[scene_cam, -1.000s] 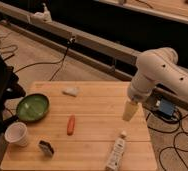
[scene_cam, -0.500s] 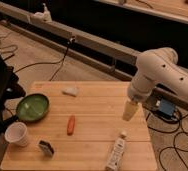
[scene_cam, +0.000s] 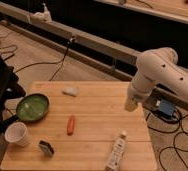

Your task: Knock the eraser over

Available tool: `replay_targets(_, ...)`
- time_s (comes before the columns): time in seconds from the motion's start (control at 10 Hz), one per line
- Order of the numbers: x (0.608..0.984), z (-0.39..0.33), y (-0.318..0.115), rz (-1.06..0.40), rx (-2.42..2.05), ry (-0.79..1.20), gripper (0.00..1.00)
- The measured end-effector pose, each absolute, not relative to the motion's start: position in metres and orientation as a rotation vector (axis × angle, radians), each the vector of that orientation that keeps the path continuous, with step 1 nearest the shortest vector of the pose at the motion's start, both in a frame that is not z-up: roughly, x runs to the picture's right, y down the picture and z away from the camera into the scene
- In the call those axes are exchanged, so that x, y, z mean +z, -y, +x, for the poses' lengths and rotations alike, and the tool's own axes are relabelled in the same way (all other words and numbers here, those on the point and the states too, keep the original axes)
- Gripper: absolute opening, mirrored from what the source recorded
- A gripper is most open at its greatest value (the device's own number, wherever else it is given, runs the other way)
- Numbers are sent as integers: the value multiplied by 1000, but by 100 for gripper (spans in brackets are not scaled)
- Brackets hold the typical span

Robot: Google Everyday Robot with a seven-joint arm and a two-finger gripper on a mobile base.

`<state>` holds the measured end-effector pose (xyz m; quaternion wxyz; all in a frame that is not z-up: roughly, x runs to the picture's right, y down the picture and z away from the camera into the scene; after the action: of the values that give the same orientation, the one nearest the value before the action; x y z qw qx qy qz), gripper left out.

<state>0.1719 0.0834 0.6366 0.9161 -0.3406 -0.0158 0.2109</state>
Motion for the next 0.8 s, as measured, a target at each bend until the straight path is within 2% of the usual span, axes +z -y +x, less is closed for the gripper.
replay_targets(0.2, 640, 159, -79, -688, 423, 63, 0)
replay_targets(0.5, 654, 111, -104, -737, 390, 160, 0)
replay_targets(0.8, 664, 55, -152, -842, 293, 242, 0)
